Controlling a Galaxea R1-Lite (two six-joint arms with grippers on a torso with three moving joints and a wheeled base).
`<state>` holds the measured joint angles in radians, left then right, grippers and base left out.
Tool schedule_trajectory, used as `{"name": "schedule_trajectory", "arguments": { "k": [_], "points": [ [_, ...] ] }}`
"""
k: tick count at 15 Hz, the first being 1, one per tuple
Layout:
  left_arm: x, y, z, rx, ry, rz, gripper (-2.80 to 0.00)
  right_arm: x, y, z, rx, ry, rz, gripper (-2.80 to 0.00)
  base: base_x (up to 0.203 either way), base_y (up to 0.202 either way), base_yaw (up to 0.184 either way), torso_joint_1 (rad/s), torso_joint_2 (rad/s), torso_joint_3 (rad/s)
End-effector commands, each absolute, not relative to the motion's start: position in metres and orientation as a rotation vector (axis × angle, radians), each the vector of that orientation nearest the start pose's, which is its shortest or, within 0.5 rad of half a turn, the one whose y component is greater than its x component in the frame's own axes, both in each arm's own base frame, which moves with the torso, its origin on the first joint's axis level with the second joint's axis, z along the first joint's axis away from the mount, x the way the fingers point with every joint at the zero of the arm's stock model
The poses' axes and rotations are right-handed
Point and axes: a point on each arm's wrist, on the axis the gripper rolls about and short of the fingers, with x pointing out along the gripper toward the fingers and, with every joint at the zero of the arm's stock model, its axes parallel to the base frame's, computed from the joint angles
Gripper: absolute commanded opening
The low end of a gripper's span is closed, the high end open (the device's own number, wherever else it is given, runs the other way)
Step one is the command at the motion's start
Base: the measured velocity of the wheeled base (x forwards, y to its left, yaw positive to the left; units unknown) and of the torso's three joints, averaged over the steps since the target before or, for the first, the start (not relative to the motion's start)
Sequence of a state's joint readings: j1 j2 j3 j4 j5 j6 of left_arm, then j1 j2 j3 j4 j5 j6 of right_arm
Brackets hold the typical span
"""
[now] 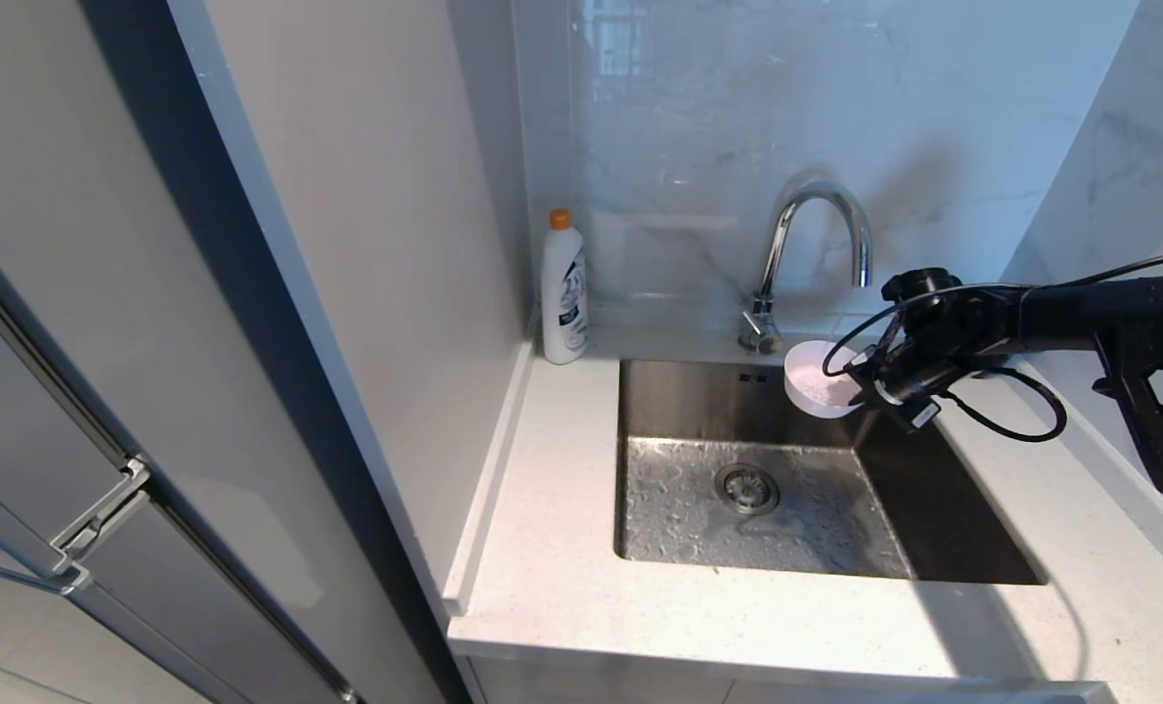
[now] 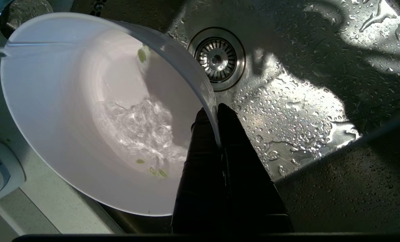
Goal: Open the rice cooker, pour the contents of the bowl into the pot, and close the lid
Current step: Fill a bowl with water from the tap
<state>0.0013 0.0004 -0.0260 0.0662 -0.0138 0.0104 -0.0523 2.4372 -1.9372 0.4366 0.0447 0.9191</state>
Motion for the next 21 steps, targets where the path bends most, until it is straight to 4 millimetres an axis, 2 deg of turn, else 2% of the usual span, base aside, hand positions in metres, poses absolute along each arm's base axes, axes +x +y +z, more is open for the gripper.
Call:
{"name": "schedule_trajectory", "arguments": {
  "k": [1, 21],
  "points": [
    [-0.0248, -0.0003, 0.0758, 0.01, 0.043, -0.013, -2.8, 0.4781, -0.024, 0.094, 0.898, 0.868, -0.44, -2.8, 0.0, 0.0, 0.0, 0.0, 0.0, 0.0],
    [-0.0248, -0.0003, 0.0758, 0.01, 0.043, -0.013, -2.8, 0.4775, -0.0247, 0.096, 0.91, 0.863, -0.446, -2.8, 0.0, 0.0, 0.0, 0.0, 0.0, 0.0]
  ]
}}
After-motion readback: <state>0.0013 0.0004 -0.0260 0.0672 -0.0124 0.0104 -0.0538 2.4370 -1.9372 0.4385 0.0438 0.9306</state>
